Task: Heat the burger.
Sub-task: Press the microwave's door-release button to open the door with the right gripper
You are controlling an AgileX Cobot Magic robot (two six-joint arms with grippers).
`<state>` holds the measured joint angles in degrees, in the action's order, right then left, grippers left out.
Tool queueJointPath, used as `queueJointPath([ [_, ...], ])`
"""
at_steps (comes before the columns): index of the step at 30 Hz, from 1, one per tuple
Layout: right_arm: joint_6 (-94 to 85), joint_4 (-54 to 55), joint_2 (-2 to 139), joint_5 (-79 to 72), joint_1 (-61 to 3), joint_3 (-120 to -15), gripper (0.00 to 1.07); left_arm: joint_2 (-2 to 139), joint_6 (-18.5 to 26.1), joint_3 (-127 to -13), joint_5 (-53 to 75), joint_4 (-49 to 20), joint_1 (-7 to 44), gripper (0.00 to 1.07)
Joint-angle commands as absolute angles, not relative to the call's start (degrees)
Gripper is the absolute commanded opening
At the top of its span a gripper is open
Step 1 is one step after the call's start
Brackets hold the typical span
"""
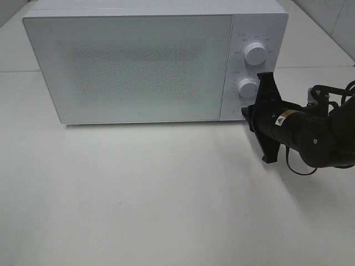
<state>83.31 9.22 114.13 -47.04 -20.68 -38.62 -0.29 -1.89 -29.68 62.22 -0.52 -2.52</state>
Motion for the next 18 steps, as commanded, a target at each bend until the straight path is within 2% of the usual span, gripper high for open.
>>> queueJointPath([
  [1,83.7,12.9,114.2,-45.0,-20.9,-40.7,0.0,-0.4,-1.9,-29.5,61.2,-0.6,-2.7,1.0],
  [18,85.5,13.3,116.9,-42.8,-21.0,-44.1,0.0,-0.4,-1.9,-29.5,61.2,-0.6,-2.7,1.0],
])
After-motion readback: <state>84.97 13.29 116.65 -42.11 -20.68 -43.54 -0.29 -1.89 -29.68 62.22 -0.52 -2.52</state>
